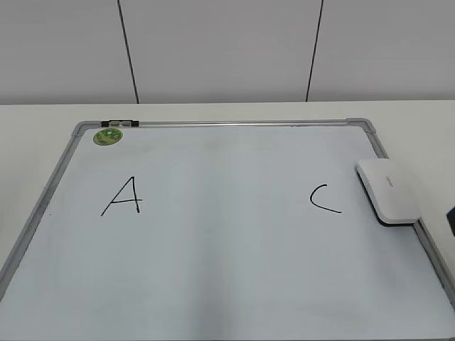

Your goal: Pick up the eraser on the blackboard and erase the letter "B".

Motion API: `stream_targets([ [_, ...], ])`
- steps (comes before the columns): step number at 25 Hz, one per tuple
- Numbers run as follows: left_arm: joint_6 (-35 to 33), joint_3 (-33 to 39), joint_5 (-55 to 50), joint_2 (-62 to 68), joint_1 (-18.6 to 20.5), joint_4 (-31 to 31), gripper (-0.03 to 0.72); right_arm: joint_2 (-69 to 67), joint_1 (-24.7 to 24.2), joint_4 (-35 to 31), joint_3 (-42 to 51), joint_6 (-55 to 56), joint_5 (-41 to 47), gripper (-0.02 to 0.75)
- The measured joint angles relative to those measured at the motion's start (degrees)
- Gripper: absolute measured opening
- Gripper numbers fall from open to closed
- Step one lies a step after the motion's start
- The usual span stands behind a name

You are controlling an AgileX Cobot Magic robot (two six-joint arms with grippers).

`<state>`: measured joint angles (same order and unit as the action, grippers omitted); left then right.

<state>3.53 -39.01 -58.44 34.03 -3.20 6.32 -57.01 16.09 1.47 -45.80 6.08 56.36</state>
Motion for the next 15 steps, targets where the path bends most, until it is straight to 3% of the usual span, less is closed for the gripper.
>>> stream_targets([
  [7, 0.0, 7.4, -7.0, -14.8, 0.0, -1.5, 0.497, 18.2, 0.0, 1.4, 5.4, 0.0, 3.0, 0.574],
  [15, 0.2, 7.6, -7.6, -23.5, 0.0, -2.0, 0.497, 34.5, 0.0, 5.4, 11.7, 0.0, 9.6, 0.575],
])
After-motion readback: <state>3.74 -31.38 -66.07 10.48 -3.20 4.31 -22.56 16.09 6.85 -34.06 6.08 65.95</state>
